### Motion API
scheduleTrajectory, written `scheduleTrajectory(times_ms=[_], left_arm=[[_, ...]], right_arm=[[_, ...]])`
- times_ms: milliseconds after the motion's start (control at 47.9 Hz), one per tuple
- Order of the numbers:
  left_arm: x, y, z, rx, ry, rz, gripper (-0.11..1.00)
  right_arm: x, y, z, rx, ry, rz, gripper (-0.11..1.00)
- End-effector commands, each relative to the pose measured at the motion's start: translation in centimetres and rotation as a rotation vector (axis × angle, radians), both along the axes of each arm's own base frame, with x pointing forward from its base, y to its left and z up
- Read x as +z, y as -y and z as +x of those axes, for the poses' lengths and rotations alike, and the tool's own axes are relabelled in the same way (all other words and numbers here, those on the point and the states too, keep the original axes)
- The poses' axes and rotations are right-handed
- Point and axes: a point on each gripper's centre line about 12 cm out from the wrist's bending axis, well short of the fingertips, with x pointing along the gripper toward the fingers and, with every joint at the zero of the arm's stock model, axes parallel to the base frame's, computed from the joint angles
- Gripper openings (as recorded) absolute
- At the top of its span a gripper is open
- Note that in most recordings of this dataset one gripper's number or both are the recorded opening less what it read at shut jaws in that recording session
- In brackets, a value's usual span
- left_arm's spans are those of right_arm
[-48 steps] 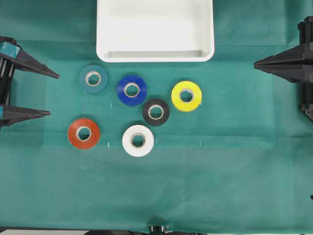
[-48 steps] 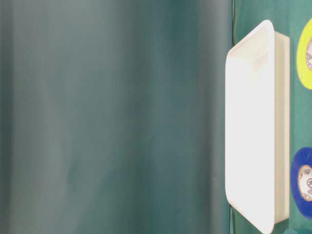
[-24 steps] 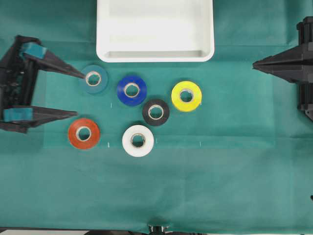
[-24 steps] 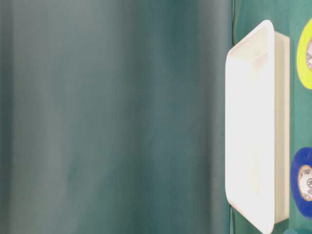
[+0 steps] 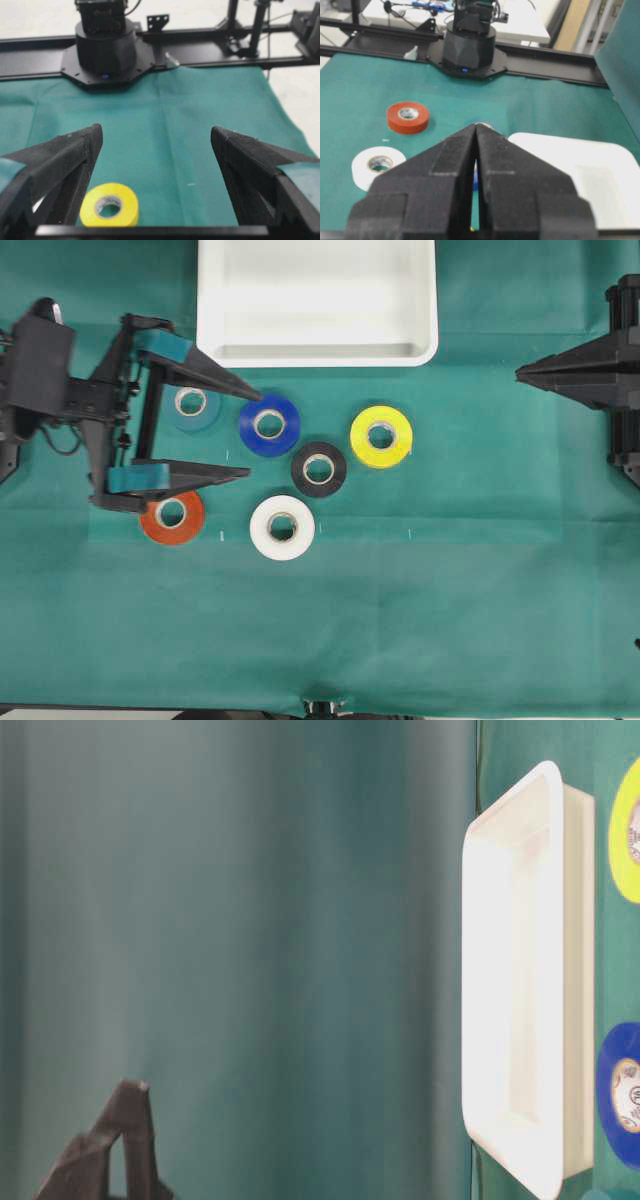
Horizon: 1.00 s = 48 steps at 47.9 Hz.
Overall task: Pick up the tape from a random location and place it into the white case.
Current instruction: 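Move the open left gripper right over the tape rolls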
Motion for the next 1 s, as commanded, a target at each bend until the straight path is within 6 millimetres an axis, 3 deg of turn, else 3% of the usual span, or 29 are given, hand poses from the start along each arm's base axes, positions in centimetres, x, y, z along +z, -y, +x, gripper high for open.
scheduleTrajectory(times_ms=[0, 648, 982], left_arm=[[0.79, -0.04, 0.49, 0.003, 0.022, 0.003, 0.98], [0.24, -0.1, 0.42, 0.006, -0.056, -0.007, 0.98], [0.94, -0.15, 1.28, 0.034, -0.334, -0.072, 0.98]], right_arm=[[1.02, -0.03, 0.29, 0.002, 0.023, 0.0, 0.0], [0.9, -0.09, 0.32, 0.005, 0.014, 0.0, 0.0], [1.01, -0.13, 0.31, 0.006, 0.011, 0.002, 0.0]])
